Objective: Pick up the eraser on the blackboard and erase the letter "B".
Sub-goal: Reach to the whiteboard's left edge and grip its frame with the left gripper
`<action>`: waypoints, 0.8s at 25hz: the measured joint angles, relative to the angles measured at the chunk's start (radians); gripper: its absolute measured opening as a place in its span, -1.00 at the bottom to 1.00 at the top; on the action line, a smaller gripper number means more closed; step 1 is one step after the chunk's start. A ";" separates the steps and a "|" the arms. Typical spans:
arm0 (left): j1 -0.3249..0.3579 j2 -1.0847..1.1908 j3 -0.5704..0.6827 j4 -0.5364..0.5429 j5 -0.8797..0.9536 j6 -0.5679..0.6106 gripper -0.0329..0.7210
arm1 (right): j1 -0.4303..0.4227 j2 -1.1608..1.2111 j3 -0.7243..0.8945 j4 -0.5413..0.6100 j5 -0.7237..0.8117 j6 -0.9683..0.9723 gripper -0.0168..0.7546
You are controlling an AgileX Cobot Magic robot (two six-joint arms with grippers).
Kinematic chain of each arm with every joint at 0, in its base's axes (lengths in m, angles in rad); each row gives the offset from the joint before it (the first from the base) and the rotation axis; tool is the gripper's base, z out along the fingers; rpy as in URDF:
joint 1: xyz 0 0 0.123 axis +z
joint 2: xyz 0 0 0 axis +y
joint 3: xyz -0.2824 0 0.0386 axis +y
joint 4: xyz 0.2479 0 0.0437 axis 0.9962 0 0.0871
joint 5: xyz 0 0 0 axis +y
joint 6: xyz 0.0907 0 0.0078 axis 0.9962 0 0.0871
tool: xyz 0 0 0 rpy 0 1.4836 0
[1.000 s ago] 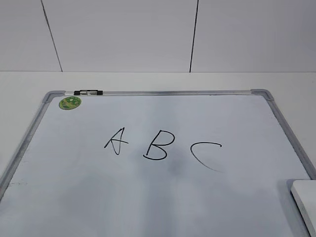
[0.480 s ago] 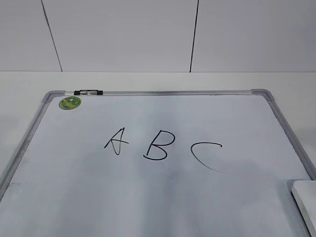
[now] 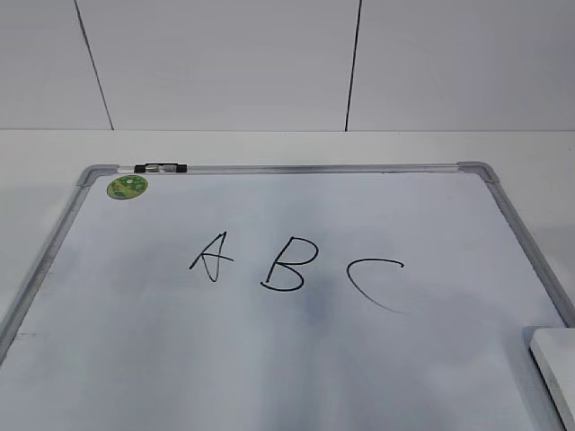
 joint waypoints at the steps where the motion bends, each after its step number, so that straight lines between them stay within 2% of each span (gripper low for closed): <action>1: 0.000 0.041 -0.011 -0.002 -0.010 0.004 0.23 | 0.000 0.018 0.000 0.000 0.000 0.000 0.61; 6: 0.000 0.199 -0.069 -0.002 -0.047 0.026 0.23 | 0.000 0.078 0.000 0.002 -0.031 -0.003 0.76; 14: 0.000 0.351 -0.139 -0.002 -0.075 0.032 0.23 | 0.000 0.098 0.018 0.048 -0.101 0.018 0.78; 20: 0.002 0.440 -0.180 -0.004 -0.081 0.034 0.23 | 0.000 0.123 0.033 0.016 -0.108 0.018 0.78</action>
